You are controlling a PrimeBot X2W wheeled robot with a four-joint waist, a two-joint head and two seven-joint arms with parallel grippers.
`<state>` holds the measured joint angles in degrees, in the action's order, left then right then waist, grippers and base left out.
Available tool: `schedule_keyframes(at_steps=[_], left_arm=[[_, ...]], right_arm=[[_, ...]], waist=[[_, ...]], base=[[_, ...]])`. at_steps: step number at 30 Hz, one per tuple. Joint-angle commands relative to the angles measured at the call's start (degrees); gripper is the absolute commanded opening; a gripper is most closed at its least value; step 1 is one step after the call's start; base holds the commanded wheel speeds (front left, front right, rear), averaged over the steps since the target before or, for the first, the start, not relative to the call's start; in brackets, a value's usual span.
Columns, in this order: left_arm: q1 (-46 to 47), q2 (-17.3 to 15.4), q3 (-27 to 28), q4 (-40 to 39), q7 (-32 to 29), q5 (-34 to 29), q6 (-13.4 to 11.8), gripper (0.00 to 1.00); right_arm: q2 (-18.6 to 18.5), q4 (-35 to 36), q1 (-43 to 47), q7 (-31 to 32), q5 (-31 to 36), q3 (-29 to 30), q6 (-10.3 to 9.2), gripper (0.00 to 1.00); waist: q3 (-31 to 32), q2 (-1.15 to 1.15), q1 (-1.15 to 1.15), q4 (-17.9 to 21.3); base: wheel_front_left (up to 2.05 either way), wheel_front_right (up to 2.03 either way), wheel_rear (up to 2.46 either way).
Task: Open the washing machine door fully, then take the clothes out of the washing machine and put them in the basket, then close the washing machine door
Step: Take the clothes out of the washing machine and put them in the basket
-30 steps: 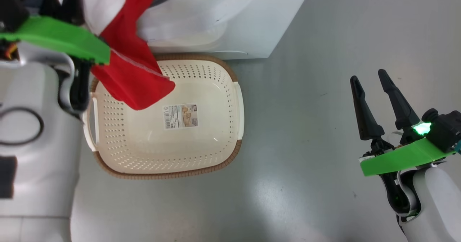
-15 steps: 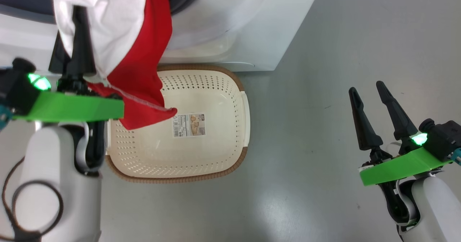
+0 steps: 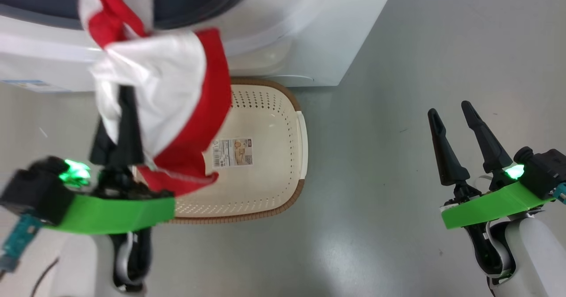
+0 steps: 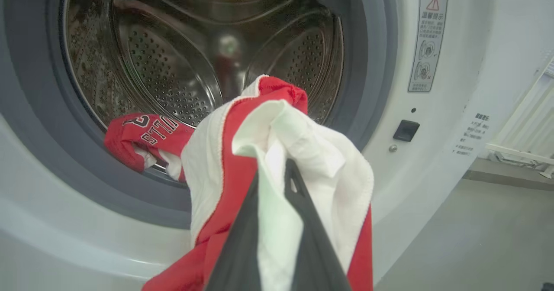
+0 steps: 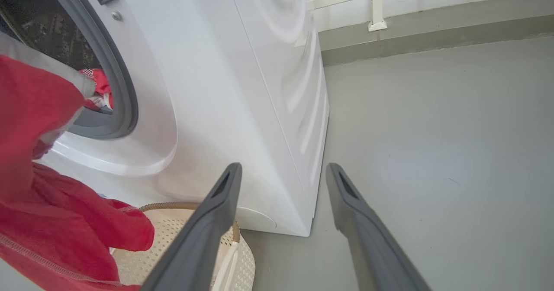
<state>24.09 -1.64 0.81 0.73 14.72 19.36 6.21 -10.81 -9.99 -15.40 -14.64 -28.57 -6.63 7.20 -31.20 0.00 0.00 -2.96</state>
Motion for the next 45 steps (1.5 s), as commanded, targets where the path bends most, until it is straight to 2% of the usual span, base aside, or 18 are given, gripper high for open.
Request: schedule_keyframes(at_steps=[1,4,10,21,32,45], left_arm=[[-2.18,-1.25,0.4,-1.15,0.28,0.8,-0.51,0.0],[-3.03,-1.25,-1.04,1.22,0.28,3.4,-1.14,0.0],[-0.58,-1.24,-3.97,11.85,0.28,2.59,-0.56,0.0],[9.59,-1.24,-5.0,32.8,0.28,1.34,0.84,0.0],[19.6,-1.24,-6.09,52.01,0.28,-1.78,1.22,0.0],[27.57,-2.8,-5.51,64.49,0.28,-3.92,1.26,0.0]], right_arm=[[-0.14,1.32,1.5,-0.36,-0.35,-1.22,0.29,1.0],[-0.13,1.32,1.16,-0.36,-0.32,-1.19,0.29,1.0],[-0.27,1.59,-0.26,-0.36,-0.35,-1.49,0.29,1.0],[0.38,2.45,-2.13,-0.36,-0.26,-1.35,0.29,1.0],[0.73,3.6,-4.02,-0.36,-0.01,-0.91,0.29,1.0],[0.56,4.7,-4.46,-0.36,0.42,-1.1,0.29,1.0]], waist=[[-0.43,0.0,0.0,-0.17],[-1.12,0.0,0.0,-0.4],[-3.15,0.0,0.0,0.04],[-8.16,0.0,0.0,2.32],[-13.08,0.0,0.0,3.89],[-16.25,0.0,0.0,5.21]], base=[[0.0,0.0,0.0],[0.0,0.0,0.0],[0.0,0.0,0.0],[0.0,0.0,0.0],[0.0,0.0,0.0],[0.0,0.0,0.0]])
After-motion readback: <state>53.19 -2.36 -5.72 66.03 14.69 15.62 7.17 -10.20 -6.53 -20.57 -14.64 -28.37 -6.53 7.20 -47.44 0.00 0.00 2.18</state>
